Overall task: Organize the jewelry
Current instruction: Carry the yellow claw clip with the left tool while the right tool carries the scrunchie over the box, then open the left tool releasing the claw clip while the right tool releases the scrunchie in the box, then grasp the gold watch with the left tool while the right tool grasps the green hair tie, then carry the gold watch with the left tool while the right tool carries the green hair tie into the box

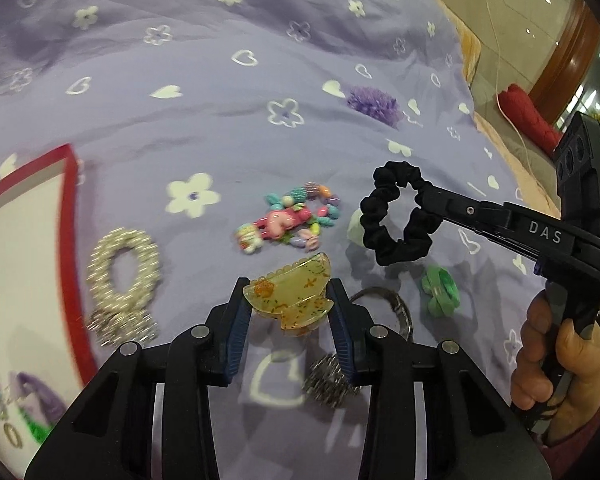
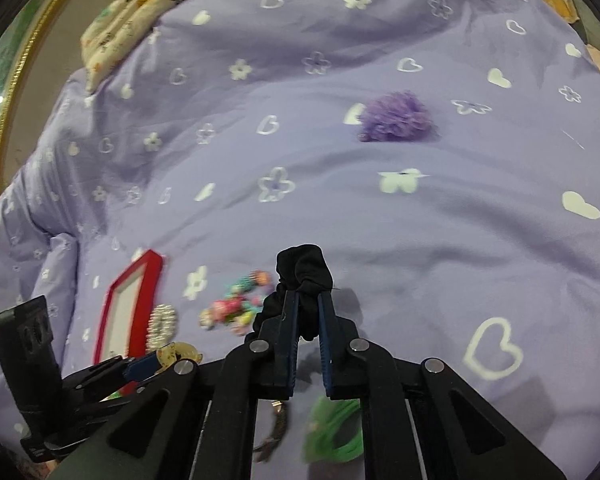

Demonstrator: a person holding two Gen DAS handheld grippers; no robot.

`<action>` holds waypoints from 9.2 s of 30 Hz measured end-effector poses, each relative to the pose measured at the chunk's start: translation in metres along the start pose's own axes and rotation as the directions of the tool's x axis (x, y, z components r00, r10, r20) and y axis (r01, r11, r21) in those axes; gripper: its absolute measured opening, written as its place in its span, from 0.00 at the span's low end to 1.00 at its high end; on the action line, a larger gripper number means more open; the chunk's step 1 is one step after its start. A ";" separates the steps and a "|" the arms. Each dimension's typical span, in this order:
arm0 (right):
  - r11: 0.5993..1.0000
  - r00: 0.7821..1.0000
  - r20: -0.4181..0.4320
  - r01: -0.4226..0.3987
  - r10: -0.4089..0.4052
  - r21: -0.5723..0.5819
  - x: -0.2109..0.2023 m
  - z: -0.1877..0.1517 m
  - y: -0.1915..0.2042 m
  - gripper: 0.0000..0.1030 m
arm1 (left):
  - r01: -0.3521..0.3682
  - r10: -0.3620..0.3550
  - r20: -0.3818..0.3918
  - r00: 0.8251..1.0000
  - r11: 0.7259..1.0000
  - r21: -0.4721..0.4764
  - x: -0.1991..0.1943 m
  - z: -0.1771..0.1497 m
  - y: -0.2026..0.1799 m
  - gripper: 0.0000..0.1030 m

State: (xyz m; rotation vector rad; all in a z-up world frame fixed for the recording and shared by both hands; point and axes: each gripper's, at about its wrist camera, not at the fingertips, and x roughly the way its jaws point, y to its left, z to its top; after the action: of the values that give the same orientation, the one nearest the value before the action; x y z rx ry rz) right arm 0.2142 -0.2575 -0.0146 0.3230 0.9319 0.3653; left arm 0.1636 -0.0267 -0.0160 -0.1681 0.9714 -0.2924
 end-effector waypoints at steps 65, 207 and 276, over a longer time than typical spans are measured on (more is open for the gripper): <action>0.927 0.941 -0.240 -0.294 0.238 -0.233 0.106 -0.058 0.233 0.09 | -0.280 0.317 0.058 0.947 0.897 -0.342 -0.097 -0.061 0.211 0.35; 0.983 0.985 -0.064 0.154 -0.161 -0.102 -0.026 -0.055 0.001 0.07 | -0.019 0.019 -0.032 0.999 1.000 0.024 -0.005 -0.022 -0.013 0.06; 0.901 0.954 -0.261 -0.240 0.149 -0.361 0.096 -0.081 0.241 0.03 | -0.323 0.348 0.005 0.937 0.876 -0.358 -0.108 -0.091 0.215 0.06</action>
State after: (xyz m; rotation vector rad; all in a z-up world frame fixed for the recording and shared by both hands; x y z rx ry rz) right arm 0.1606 0.0082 -0.0267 0.0056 1.0283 0.7757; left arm 0.0673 0.2102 -0.0394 -0.3300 0.9595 0.2123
